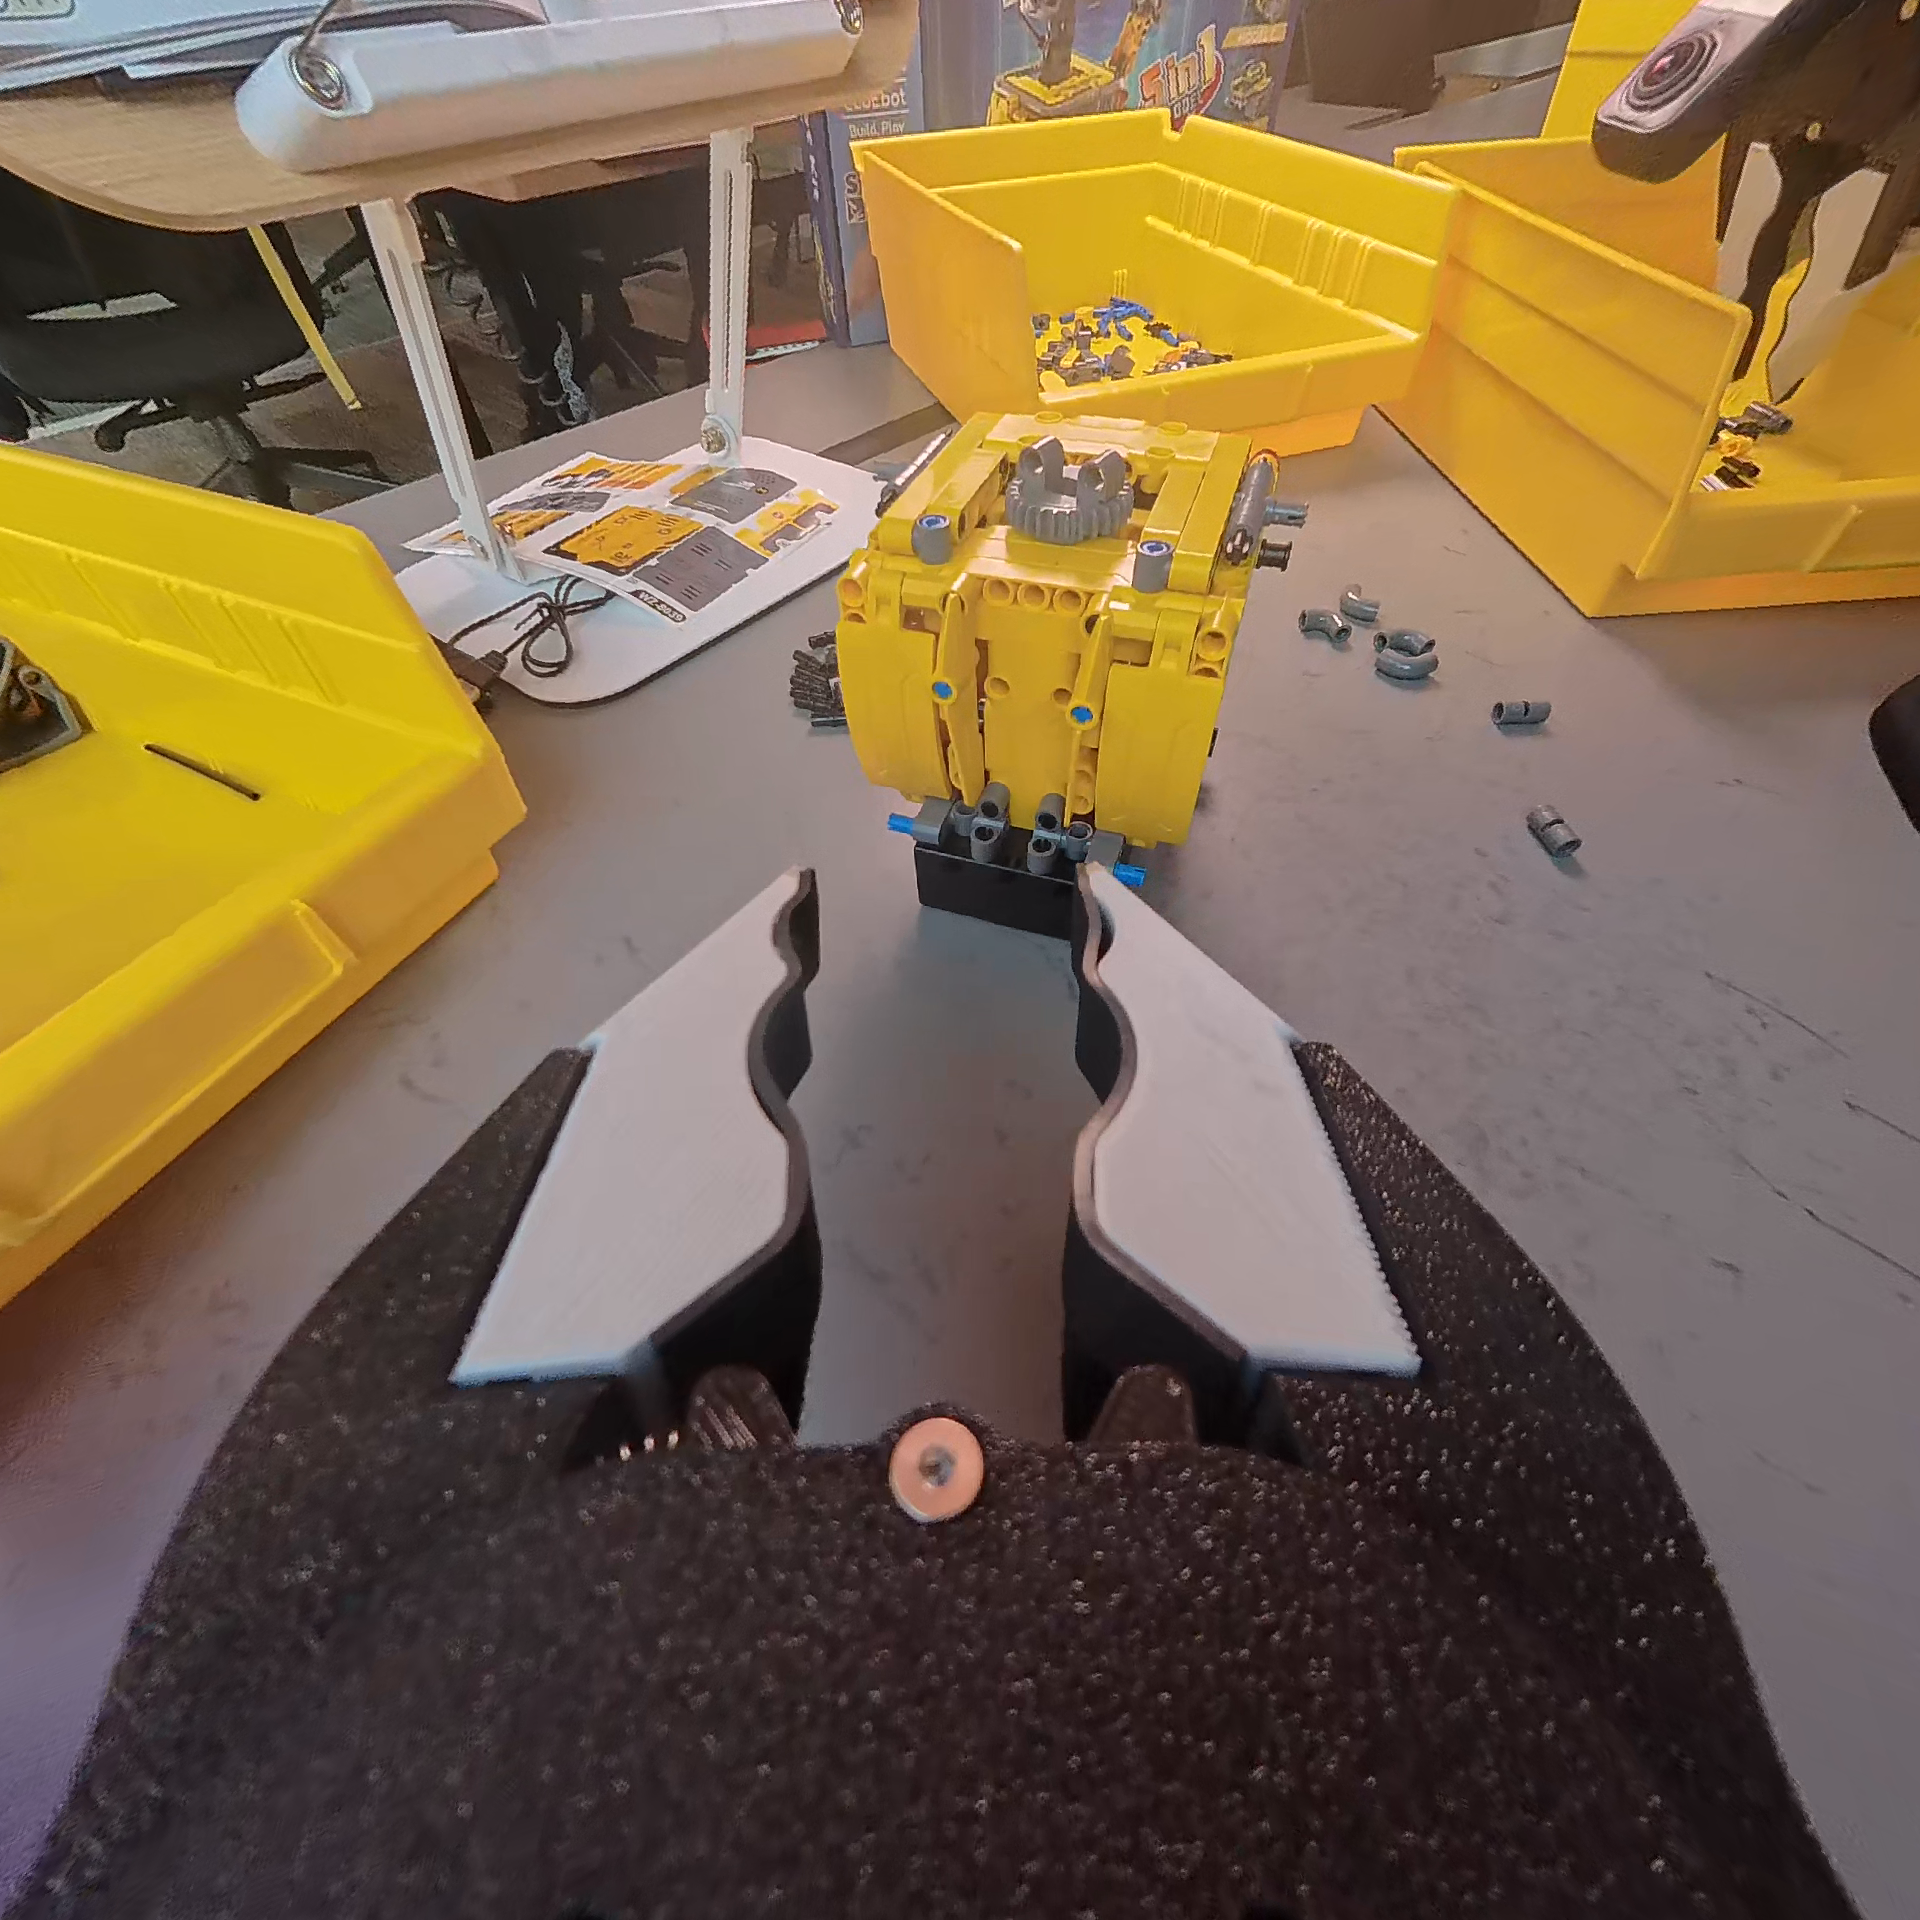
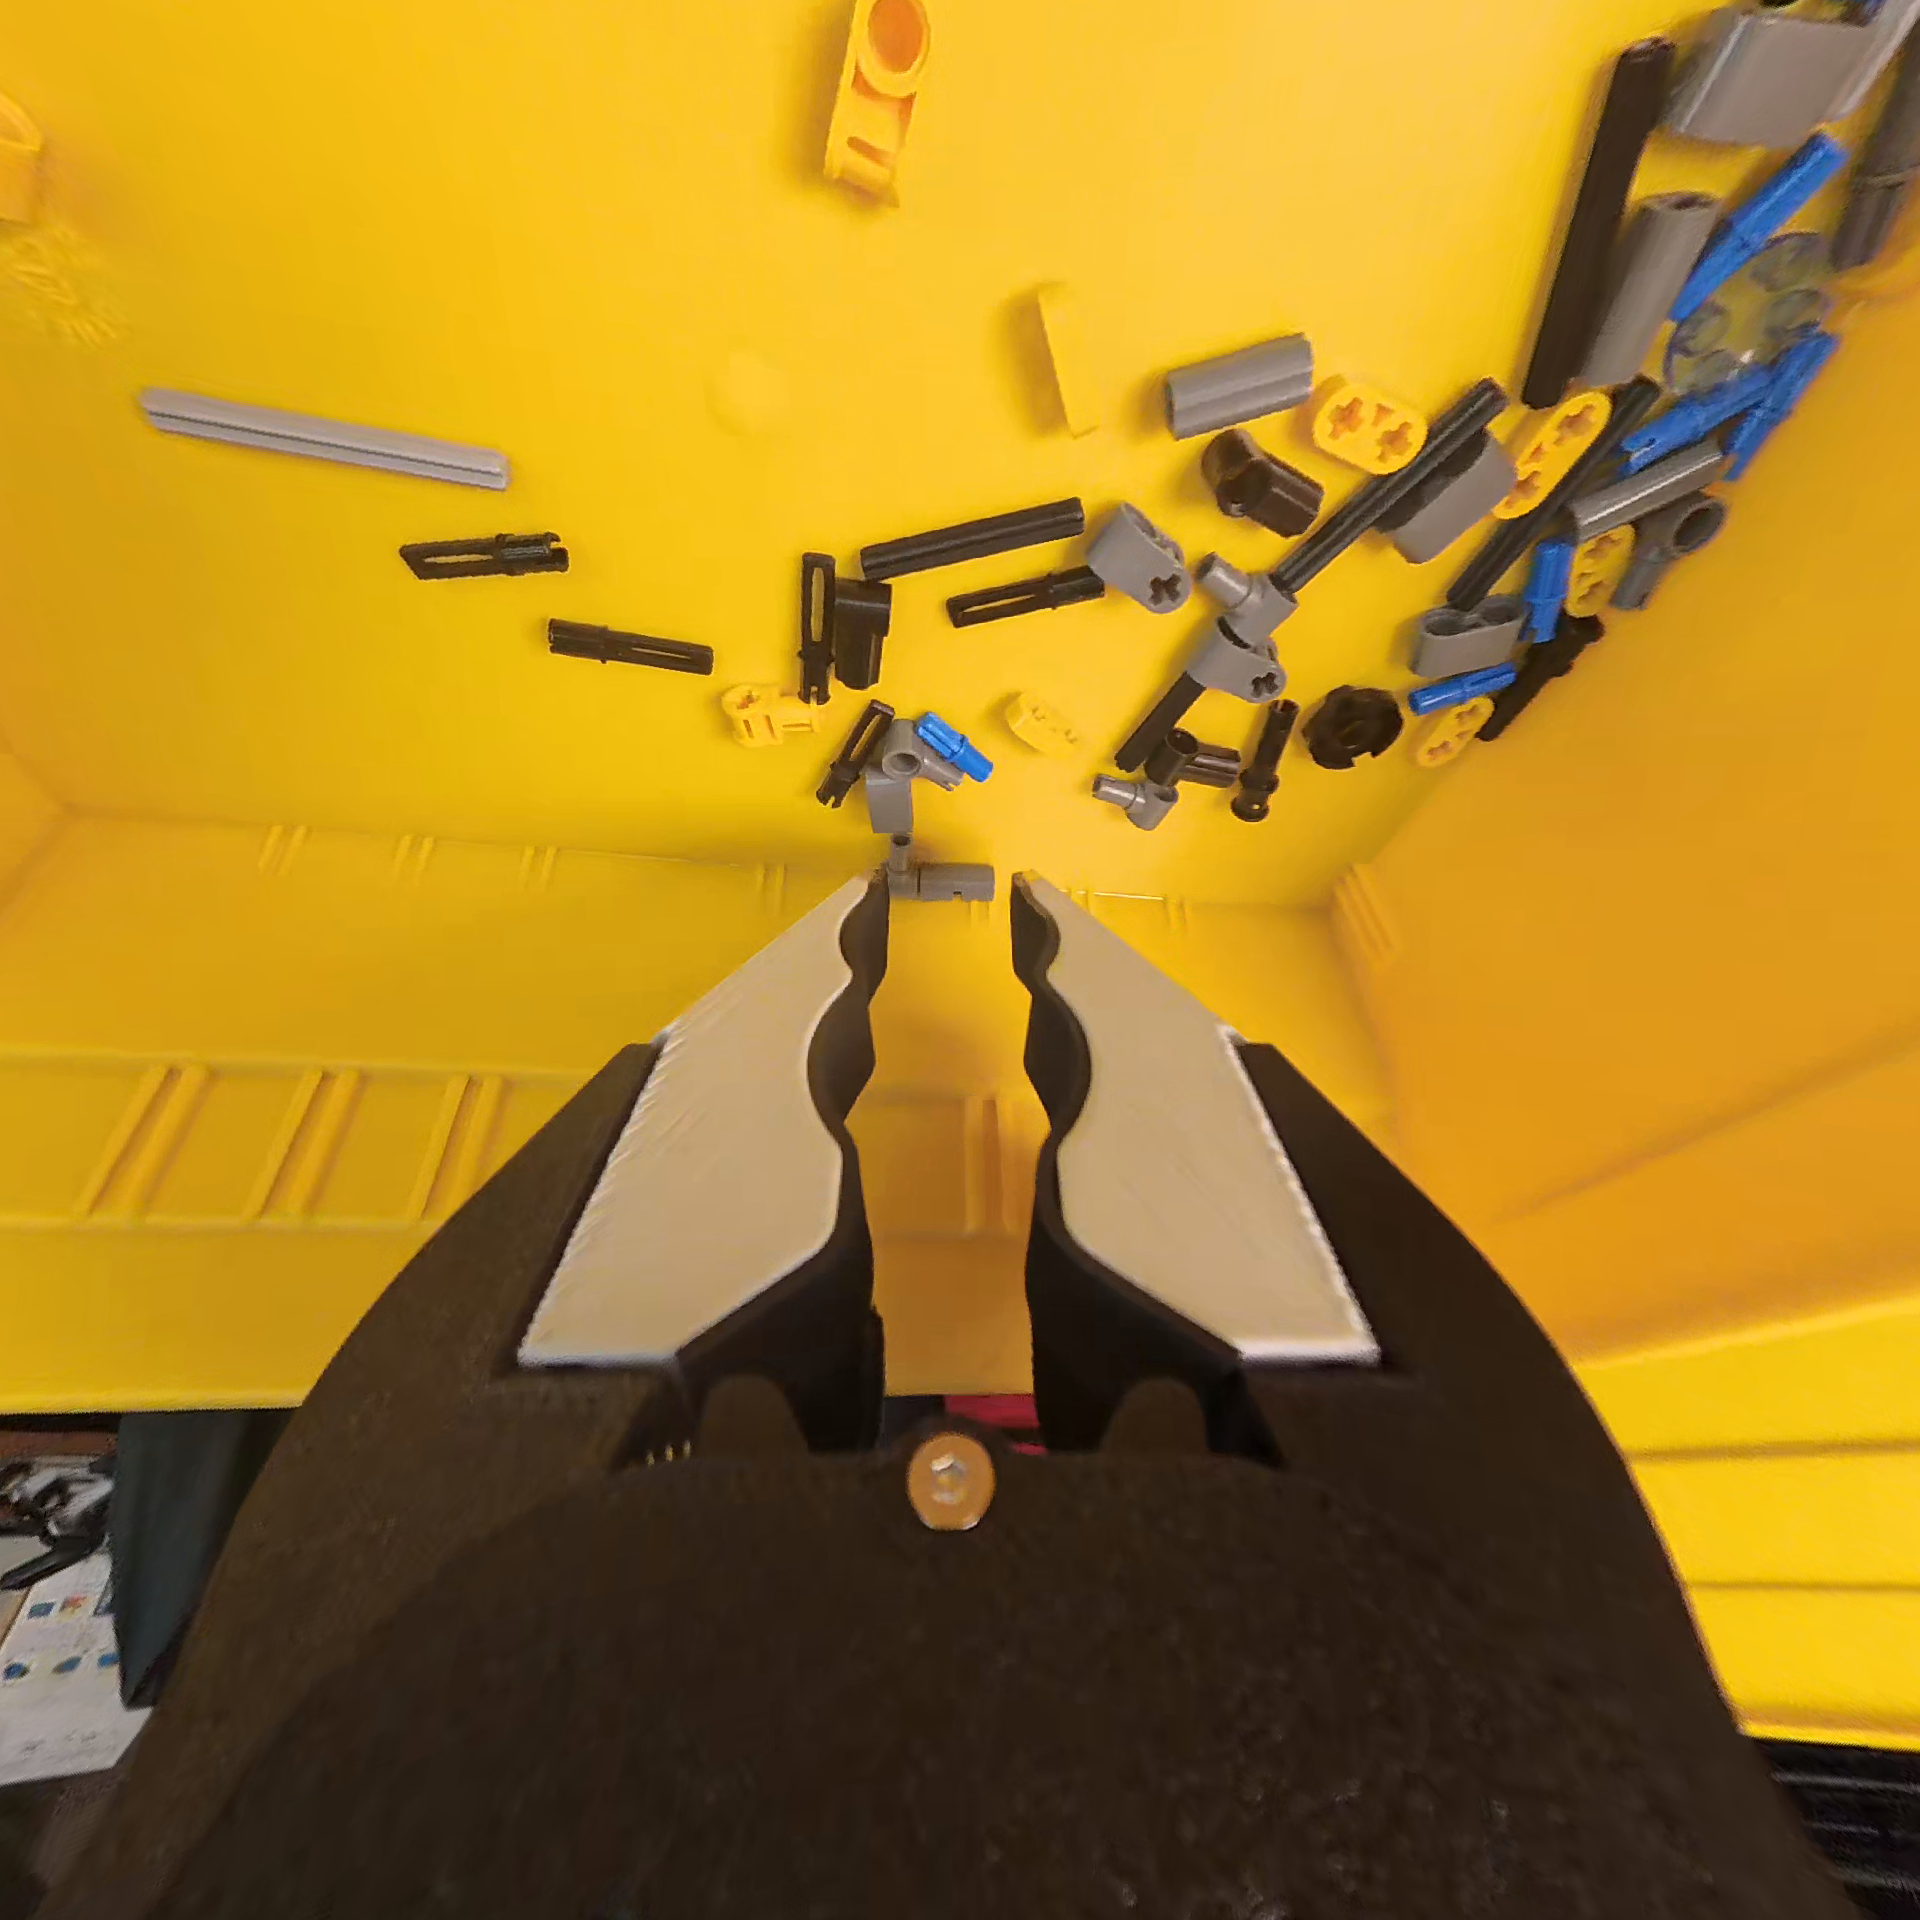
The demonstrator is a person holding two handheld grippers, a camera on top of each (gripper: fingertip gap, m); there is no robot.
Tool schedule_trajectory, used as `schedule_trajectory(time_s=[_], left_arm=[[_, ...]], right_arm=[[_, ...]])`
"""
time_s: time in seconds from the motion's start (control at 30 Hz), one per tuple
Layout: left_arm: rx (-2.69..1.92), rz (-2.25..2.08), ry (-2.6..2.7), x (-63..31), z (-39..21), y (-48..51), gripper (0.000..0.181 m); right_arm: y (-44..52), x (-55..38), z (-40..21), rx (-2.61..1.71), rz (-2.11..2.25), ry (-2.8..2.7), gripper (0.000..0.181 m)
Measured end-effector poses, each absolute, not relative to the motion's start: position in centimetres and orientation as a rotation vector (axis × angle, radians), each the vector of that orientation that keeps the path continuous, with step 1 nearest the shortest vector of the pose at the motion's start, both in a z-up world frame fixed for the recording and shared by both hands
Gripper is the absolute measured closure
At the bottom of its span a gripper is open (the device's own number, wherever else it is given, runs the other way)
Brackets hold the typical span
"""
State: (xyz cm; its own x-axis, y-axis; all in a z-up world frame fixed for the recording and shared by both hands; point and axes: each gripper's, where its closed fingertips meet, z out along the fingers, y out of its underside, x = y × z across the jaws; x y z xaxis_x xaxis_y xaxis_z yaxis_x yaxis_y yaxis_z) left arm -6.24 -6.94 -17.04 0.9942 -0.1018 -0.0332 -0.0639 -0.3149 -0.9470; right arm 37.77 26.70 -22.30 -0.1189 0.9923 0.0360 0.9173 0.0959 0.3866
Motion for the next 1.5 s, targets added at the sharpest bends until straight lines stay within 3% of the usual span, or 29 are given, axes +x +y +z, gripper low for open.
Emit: schedule_trajectory(time_s=[0.9, 1.07, 1.2, 1.3, 1.5], left_arm=[[-1.908, -0.033, 0.119, -6.4, -17.5, -6.9, 0.134], [-1.904, -0.031, 0.12, -6.4, -17.3, -6.9, 0.134], [-1.896, -0.027, 0.116, -6.5, -17.1, -7.0, 0.134], [-1.888, -0.025, 0.119, -6.5, -16.9, -7.0, 0.134], [-1.864, -0.015, 0.12, -6.6, -16.1, -7.2, 0.134]], right_arm=[[26.8, 39.4, -23.9, 1.689, 0.651, 2.073, 0.164], [26.9, 39.3, -23.9, 1.728, 0.593, 2.067, 0.174], [27.5, 36.7, -20.8, 1.842, 0.552, 2.177, 0.174], [26.5, 29.3, -15.3, 2.039, 0.31, 2.489, 0.174], [15.8, 14.3, -2.9, 2.365, -0.929, 2.953, 0.174]])
